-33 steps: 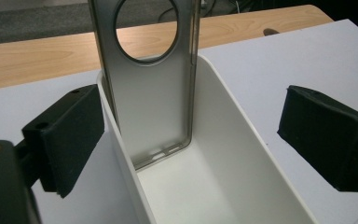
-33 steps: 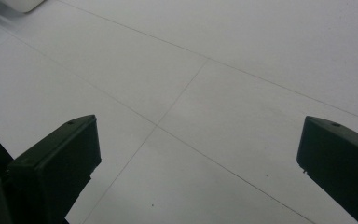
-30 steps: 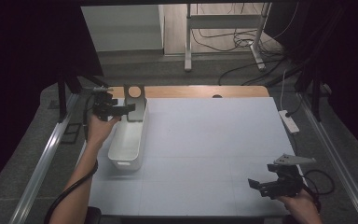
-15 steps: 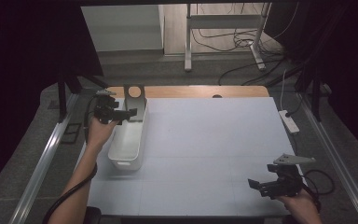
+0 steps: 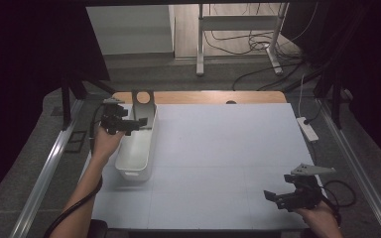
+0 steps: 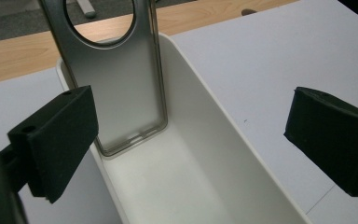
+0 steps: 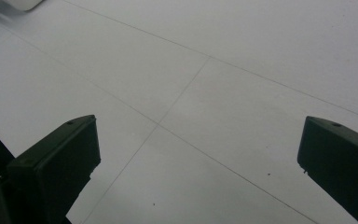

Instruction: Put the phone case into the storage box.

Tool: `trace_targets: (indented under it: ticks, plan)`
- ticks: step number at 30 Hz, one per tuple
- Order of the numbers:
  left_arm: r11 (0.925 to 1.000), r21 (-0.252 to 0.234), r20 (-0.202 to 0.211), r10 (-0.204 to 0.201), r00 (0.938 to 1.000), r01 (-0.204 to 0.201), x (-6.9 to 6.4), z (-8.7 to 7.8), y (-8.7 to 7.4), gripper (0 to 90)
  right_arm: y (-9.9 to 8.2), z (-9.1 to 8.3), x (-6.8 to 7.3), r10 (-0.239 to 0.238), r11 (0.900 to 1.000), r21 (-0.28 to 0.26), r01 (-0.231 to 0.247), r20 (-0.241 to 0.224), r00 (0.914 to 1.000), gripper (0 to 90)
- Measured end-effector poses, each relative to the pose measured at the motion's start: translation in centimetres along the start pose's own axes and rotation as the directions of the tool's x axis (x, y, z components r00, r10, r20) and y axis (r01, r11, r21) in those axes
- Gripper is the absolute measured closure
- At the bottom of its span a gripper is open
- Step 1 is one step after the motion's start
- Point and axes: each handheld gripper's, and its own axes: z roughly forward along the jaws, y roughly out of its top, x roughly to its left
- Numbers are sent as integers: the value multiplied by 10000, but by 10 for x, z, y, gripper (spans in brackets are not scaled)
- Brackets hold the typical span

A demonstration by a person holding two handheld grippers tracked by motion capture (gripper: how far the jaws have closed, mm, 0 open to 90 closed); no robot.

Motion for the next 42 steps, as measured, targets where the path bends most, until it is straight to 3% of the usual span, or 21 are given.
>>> trace_targets:
  ticks: [5, 9, 26, 31, 42]
  plan:
    - [9999, -8, 16, 170, 9999, -170, -2, -2, -1, 29, 0, 0, 0, 5, 10000, -1, -5, 3, 10000, 0]
    - [9998, -81, 315, 194, 9993, -192, -4, -4, -2, 32, 0, 0, 0, 2, 10000, -22, -2, 5, 10000, 0]
    - [9969, -144, 340, 772, 9964, -767, -16, -9, -7, 27, 0, 0, 0, -31, 10000, -34, 31, 12, 10000, 0]
    - [9968, -378, 454, 721, 9964, -704, -18, -13, -10, 20, 0, 0, 0, -30, 10000, -36, 30, 14, 10000, 0]
    - [9977, -418, 597, 562, 9966, -538, -20, -19, -18, 0, 0, 0, 1, -43, 10000, -20, 43, 27, 10000, 0]
